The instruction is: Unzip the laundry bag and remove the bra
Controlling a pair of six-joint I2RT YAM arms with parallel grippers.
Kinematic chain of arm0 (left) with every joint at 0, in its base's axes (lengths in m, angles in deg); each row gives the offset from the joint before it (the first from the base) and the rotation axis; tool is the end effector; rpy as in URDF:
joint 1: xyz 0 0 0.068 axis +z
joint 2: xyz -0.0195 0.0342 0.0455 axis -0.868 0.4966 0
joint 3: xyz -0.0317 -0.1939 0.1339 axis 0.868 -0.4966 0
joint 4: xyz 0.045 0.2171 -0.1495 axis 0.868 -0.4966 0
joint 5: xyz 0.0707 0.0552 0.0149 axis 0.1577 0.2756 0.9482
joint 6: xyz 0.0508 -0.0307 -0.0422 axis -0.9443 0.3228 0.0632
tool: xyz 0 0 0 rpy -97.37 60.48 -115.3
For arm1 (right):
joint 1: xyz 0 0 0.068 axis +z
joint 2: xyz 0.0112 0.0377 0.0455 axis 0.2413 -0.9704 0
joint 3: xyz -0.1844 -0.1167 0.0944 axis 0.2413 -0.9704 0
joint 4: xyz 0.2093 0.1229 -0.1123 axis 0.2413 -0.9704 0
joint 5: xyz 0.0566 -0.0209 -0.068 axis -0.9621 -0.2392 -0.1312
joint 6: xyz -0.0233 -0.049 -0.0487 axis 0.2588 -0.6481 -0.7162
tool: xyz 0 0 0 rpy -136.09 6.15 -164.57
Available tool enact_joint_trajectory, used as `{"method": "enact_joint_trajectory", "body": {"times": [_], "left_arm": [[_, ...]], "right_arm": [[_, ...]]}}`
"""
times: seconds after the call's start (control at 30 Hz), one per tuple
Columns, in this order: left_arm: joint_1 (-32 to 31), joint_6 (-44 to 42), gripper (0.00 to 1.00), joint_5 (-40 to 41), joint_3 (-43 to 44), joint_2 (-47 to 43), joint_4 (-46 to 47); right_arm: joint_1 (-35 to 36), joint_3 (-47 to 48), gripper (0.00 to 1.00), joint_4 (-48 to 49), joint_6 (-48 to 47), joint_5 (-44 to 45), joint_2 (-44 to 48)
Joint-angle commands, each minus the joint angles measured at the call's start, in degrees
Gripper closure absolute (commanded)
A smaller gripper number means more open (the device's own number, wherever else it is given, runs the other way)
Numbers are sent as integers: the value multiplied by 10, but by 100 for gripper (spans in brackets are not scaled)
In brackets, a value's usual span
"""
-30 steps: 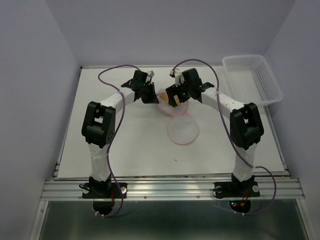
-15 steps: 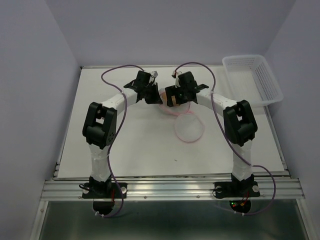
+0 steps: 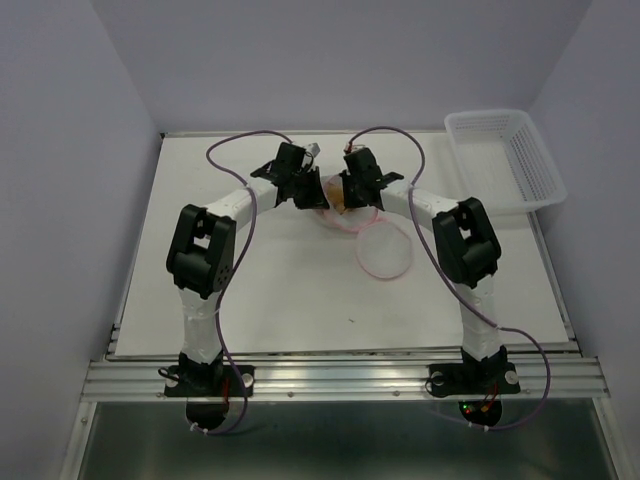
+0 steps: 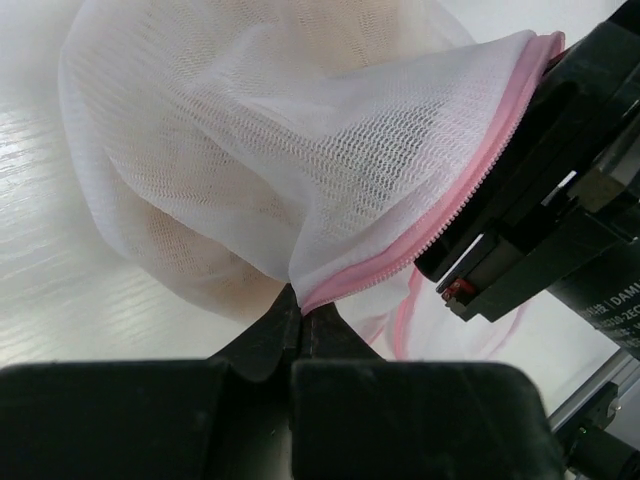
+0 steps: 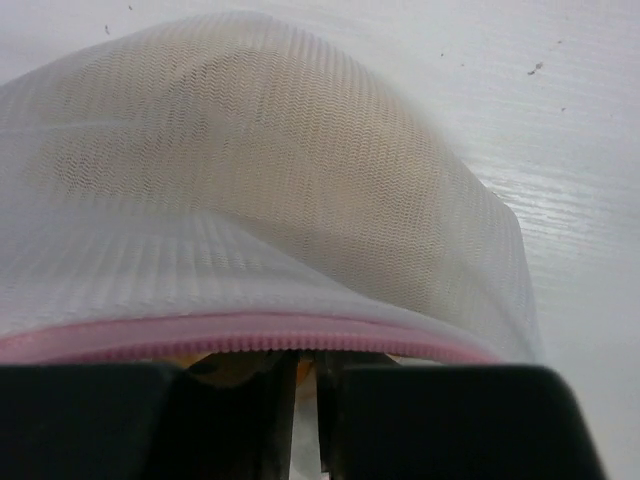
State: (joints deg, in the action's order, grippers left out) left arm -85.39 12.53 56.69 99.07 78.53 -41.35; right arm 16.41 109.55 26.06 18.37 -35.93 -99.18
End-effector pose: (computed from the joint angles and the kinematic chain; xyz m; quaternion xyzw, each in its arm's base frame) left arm 0.4115 -0.2183 0.1720 0.0926 0.8863 -0.3296 0.3119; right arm 0.4256 0.2398 0.1379 -0.0876 0.9213 0.0902 0.3680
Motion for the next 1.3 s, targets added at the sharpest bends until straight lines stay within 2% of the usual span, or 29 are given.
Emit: {"method": "enact_joint_trajectory", "body": {"times": [0.0, 0.07, 0.1, 0.27, 0.37, 0.47, 0.5, 0.67, 0.8, 0.83, 0.9, 1.0, 1.03, 1.17, 1.27], "left_arm": [[-3, 8, 100, 8, 9, -22, 4], [-2, 13, 100, 19, 17, -15, -6], [-1, 19, 100, 30, 21, -9, -10], [20, 28, 100, 15, 32, 6, -16], [31, 30, 100, 22, 31, 6, -18], [38, 29, 100, 31, 26, 7, -21], [43, 30, 100, 34, 25, 9, -24], [59, 40, 100, 27, 4, 13, -15], [62, 44, 100, 16, -8, 8, -5], [61, 44, 100, 16, -10, 5, -4], [62, 44, 100, 20, -13, -3, -2], [62, 43, 100, 20, -18, -12, -4], [64, 43, 100, 22, -19, -14, -7], [67, 45, 100, 38, -36, -31, -7], [74, 50, 100, 38, -54, -43, -2]], "right_arm": [[12, -6, 94, 31, -20, 7, 37], [12, -15, 97, 33, -38, -17, 60], [12, -21, 99, 32, -58, -57, 87], [12, -91, 99, 72, -88, -218, 187], [12, -114, 99, 88, -92, -272, 240], [12, -129, 99, 94, -99, -368, 281], [12, -137, 99, 120, -93, -433, 294], [-11, -170, 99, 186, -68, -511, 359], [-83, -161, 99, 202, -22, -451, 368], [-134, -159, 99, 202, -12, -439, 368], [-185, -151, 99, 214, 20, -432, 364], [-231, -137, 99, 184, -9, -288, 365], [-242, -114, 99, 172, -12, -195, 359], [-306, -89, 99, 137, -12, -128, 351], [-320, -80, 99, 124, -21, 21, 341]]}}
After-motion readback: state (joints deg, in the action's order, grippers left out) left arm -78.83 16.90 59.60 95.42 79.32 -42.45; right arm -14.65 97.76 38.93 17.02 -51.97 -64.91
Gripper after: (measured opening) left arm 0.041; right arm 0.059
